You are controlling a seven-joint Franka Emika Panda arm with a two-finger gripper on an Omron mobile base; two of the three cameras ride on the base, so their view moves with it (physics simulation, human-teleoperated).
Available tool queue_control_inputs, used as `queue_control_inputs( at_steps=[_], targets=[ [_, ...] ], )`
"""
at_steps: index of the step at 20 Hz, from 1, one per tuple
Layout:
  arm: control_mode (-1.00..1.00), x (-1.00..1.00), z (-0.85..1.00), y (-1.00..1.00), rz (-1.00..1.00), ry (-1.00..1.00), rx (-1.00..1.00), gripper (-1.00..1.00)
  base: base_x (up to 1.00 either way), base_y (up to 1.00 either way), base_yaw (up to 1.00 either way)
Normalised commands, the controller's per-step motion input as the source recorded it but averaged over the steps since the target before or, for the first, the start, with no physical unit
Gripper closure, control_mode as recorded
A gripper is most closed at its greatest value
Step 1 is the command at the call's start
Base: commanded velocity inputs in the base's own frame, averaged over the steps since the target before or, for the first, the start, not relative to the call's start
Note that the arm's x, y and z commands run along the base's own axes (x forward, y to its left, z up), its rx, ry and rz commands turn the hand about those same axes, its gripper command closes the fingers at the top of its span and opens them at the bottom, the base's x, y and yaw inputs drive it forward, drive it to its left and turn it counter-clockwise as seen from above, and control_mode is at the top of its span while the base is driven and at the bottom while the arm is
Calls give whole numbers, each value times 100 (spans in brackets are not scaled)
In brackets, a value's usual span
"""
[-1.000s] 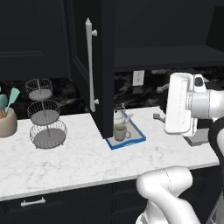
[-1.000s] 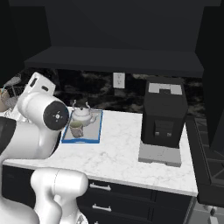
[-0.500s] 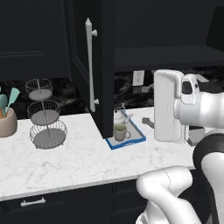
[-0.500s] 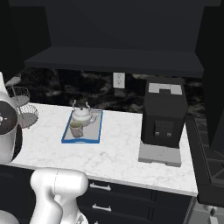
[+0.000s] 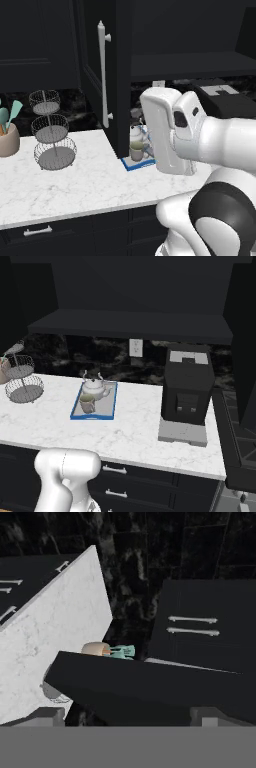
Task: Pick the kettle from the counter and place it on the tray. Then pick the mug from the cabinet and place it on the tray. Then close the cabinet doors.
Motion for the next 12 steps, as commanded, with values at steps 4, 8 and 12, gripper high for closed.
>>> queue_control_inputs(
  at_steps=[4,8,12],
  targets=[
    [-100,-7,3,81,-3,0,-11,-100,0,0,0],
    [-100,-14,5,61,-2,0,0,-100,0,0,0],
    [-100,-28,8,37,-6,0,0,-100,0,0,0]
  ],
)
